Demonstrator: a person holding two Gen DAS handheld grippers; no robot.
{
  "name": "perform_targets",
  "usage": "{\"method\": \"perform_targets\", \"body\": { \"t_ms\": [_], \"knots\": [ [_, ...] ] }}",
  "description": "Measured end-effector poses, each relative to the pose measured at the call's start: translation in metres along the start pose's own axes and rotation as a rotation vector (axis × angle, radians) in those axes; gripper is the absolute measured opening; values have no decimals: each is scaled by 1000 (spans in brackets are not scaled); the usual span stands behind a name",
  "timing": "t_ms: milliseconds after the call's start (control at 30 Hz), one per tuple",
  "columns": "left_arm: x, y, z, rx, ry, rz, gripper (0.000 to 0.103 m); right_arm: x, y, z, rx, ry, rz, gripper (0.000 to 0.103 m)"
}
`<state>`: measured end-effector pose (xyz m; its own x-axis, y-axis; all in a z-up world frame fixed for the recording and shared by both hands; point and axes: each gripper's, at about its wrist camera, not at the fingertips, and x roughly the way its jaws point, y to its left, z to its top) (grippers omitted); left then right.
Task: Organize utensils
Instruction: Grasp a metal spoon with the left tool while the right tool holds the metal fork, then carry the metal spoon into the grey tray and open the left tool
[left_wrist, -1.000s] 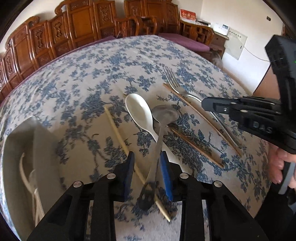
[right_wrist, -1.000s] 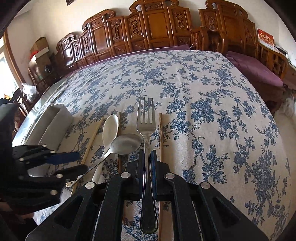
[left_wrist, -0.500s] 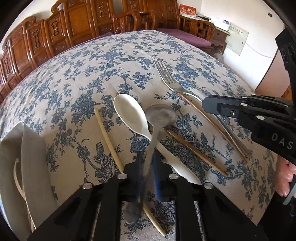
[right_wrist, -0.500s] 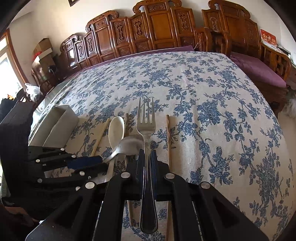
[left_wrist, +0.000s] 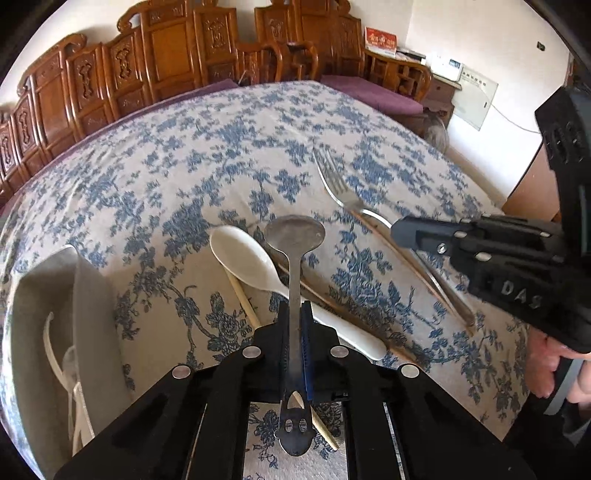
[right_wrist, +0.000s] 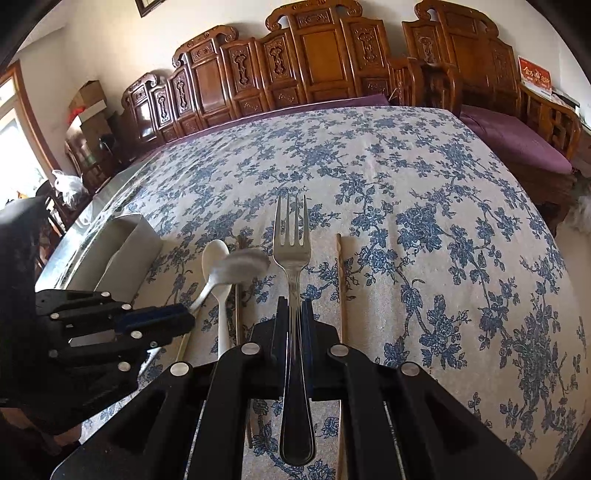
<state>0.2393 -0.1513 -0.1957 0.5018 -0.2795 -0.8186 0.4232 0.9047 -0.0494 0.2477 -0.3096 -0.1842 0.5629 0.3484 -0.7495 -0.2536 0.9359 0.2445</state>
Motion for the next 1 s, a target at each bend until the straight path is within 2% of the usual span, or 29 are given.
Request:
{"method": "perform_targets", "body": {
  "t_ms": [367, 1000],
  "knots": [
    [-30, 9, 2, -10, -35, 38, 6, -4, 16, 4, -15, -20, 30, 9],
    [-92, 64, -21, -76, -90, 120, 6, 7, 69, -1, -105, 1, 64, 9]
  ]
}}
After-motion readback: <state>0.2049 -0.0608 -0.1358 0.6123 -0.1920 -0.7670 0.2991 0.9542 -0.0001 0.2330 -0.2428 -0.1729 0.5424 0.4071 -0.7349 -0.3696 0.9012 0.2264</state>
